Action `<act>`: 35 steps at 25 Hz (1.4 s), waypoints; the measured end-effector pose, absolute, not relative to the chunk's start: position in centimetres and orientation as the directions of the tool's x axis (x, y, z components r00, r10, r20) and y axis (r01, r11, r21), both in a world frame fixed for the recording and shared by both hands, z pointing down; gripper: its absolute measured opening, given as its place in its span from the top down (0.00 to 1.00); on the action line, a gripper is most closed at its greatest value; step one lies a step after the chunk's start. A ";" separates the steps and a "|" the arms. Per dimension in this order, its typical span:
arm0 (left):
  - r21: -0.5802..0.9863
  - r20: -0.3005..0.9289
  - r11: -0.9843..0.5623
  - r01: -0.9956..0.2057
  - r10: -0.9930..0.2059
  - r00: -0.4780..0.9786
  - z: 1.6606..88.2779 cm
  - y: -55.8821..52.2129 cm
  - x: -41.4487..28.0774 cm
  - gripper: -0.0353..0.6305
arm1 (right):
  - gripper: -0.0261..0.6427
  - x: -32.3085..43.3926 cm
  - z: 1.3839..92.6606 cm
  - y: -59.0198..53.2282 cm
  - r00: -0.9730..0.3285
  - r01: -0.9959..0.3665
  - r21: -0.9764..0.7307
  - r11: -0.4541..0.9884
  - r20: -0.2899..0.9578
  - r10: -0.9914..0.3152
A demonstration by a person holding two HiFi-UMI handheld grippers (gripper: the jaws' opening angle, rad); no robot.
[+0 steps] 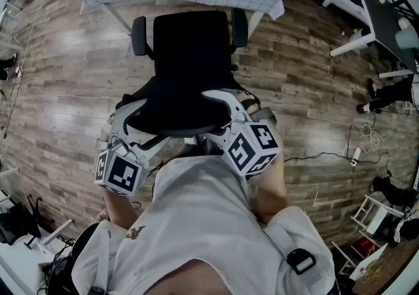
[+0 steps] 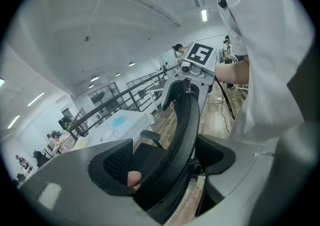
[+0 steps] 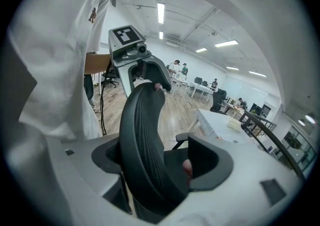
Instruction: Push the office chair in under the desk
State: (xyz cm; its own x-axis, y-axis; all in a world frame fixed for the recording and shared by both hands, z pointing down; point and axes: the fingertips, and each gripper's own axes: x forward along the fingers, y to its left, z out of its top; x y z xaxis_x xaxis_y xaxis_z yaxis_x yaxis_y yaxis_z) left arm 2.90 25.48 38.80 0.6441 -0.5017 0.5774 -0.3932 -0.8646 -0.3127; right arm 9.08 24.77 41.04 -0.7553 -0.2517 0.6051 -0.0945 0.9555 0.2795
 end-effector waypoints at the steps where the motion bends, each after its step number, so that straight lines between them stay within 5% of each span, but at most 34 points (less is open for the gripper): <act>1: -0.315 0.575 -0.863 -0.394 -0.504 0.644 38.7 25.3 2.9 0.37 | 0.44 9.1 41.0 24.7 -0.756 -0.091 0.278 0.956 0.605 -0.248; 35: -0.314 0.580 -0.892 -0.325 -0.452 0.678 38.8 17.5 -1.7 0.36 | 0.46 4.3 41.6 17.7 -0.725 -0.091 0.252 0.963 0.647 -0.238</act>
State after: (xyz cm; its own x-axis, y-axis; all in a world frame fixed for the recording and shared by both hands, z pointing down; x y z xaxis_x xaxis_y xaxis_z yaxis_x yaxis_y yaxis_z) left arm -1.68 17.48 38.82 0.6782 -0.4515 0.5798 -0.3253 -0.8919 -0.3141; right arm 4.26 17.72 41.60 -0.7246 -0.2378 0.6469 -0.0908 0.9633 0.2525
